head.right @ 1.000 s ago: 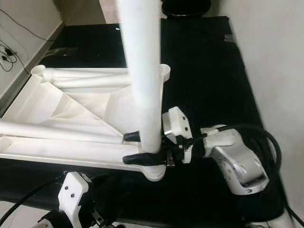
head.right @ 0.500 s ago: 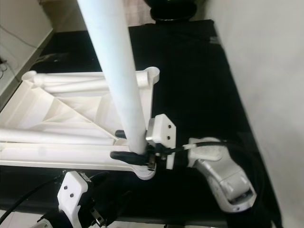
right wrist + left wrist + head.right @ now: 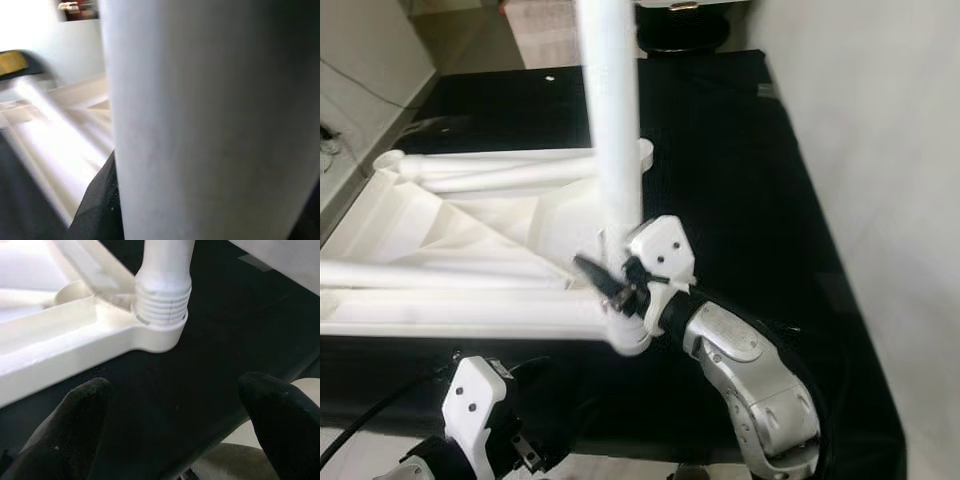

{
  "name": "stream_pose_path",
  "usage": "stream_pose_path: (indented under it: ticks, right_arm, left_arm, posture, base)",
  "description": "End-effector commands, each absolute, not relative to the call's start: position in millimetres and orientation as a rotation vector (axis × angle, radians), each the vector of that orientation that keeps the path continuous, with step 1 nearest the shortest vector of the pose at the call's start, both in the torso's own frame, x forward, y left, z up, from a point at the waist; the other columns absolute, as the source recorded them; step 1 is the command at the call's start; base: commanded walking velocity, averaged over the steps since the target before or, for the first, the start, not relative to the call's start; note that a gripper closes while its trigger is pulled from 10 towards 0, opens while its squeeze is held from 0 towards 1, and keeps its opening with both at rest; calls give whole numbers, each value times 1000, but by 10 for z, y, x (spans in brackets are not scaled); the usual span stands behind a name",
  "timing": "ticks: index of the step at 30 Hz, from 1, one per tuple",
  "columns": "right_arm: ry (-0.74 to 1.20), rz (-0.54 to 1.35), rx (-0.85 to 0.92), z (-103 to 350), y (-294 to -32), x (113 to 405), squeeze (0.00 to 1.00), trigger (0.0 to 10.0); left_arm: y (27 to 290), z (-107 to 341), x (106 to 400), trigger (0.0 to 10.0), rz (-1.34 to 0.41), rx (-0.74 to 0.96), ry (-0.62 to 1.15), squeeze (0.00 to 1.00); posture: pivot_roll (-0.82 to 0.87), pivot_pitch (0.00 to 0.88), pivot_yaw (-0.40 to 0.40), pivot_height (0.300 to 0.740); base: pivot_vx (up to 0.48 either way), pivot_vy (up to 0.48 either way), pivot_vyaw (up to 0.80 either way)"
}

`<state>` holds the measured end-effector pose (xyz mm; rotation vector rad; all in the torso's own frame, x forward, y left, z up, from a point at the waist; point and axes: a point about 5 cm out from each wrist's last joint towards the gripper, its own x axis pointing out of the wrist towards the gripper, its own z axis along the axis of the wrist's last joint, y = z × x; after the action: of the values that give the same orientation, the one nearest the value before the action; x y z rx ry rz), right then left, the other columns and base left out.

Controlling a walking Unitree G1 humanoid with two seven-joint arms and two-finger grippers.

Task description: Building children table

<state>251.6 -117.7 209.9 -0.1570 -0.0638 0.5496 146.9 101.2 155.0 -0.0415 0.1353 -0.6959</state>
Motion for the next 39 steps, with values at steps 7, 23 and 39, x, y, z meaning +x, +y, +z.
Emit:
stream_pose_path:
  ticks: [7, 23, 39]
  right_arm:
    - [-25, 366, -180, 1897, -1407, 2618, 0, 10000]
    - [-121, 206, -291, 2035, -1554, 2957, 0, 10000]
    - [-62, 607, -70, 2074, -1484, 3016, 0, 10000]
  left_arm:
    - [1079, 1480, 1513, 10000, -666, -17, 162, 0]
    - [1082, 1466, 1524, 10000, -669, -9, 161, 0]
    - [1039, 1462, 1475, 10000, -684, -13, 164, 0]
  posture:
    - [23, 228, 90, 740]
    - [36, 227, 97, 740]
    - [37, 217, 88, 740]
  base:
    - [0, 0, 0]
    - [0, 0, 0]
    - [0, 0, 0]
